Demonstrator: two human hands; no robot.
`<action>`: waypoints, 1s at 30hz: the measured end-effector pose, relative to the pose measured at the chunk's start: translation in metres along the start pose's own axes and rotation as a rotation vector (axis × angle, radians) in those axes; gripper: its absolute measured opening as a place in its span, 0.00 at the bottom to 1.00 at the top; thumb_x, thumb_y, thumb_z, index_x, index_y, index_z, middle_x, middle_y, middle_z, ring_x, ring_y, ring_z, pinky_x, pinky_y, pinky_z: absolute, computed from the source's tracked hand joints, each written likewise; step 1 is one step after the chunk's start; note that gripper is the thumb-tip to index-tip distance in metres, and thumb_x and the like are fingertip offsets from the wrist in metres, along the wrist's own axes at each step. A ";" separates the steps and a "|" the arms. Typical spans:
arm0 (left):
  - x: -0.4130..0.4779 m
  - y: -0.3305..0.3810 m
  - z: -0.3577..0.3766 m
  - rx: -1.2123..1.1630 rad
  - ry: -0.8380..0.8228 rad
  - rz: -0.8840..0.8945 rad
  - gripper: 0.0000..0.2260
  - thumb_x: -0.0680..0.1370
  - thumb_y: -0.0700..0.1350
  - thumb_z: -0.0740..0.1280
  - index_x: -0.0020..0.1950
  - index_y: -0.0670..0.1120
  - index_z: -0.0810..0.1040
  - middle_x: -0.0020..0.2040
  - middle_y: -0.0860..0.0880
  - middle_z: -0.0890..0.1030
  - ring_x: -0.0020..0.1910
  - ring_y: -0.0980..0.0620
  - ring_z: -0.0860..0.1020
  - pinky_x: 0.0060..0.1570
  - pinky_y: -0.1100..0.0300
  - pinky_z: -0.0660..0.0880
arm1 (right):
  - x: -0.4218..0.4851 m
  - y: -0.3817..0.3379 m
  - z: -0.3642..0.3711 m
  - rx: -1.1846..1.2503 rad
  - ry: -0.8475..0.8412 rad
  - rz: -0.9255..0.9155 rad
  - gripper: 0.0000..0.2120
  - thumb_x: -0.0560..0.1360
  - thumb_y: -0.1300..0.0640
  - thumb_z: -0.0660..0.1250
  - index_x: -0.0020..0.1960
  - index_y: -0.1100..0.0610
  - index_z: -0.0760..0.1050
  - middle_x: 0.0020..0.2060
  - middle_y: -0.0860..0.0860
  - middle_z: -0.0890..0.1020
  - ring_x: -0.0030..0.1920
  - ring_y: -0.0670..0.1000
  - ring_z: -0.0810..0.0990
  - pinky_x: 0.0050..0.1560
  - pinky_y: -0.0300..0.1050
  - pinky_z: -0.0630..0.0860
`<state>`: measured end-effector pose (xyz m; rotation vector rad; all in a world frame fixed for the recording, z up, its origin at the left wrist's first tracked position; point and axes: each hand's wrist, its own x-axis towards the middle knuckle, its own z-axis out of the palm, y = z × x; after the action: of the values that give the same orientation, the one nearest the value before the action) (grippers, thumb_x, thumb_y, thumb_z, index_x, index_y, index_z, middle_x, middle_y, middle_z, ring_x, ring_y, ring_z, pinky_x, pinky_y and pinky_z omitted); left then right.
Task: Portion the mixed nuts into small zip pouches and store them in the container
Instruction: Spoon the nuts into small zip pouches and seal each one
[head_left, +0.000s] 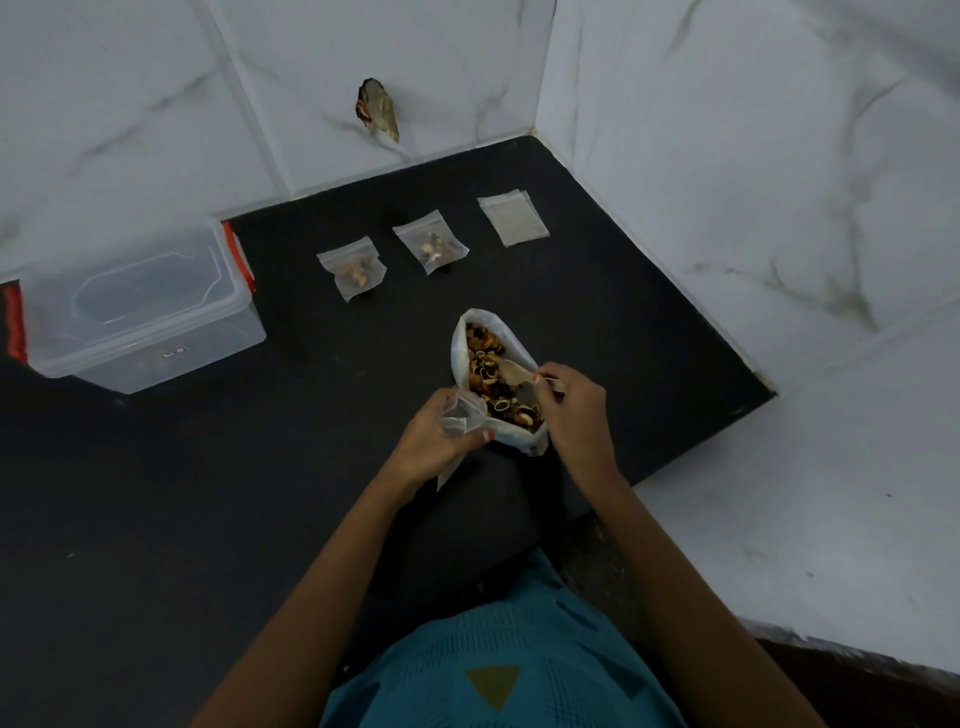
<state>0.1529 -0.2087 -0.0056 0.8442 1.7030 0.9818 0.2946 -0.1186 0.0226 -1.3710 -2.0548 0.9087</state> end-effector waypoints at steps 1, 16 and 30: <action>-0.001 0.001 0.001 -0.019 0.000 0.008 0.18 0.71 0.44 0.72 0.59 0.48 0.73 0.58 0.53 0.75 0.60 0.54 0.72 0.55 0.61 0.72 | 0.001 0.000 -0.001 0.013 -0.003 0.009 0.08 0.77 0.64 0.61 0.51 0.63 0.77 0.44 0.55 0.80 0.43 0.48 0.79 0.42 0.34 0.74; 0.002 0.001 0.000 -0.085 -0.035 0.019 0.13 0.72 0.43 0.71 0.53 0.54 0.73 0.54 0.58 0.75 0.59 0.54 0.73 0.58 0.57 0.71 | 0.009 0.004 0.000 0.352 0.017 0.343 0.09 0.77 0.63 0.61 0.55 0.63 0.76 0.37 0.51 0.80 0.35 0.41 0.77 0.33 0.26 0.73; 0.001 0.003 -0.001 -0.070 -0.059 0.041 0.15 0.72 0.43 0.71 0.54 0.55 0.72 0.56 0.56 0.74 0.61 0.54 0.72 0.61 0.54 0.71 | 0.010 0.005 0.006 0.483 0.075 0.431 0.08 0.76 0.63 0.63 0.53 0.62 0.77 0.34 0.49 0.79 0.34 0.42 0.77 0.35 0.30 0.74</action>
<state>0.1517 -0.2068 -0.0029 0.8566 1.5983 1.0284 0.2895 -0.1094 0.0153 -1.5544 -1.3714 1.3971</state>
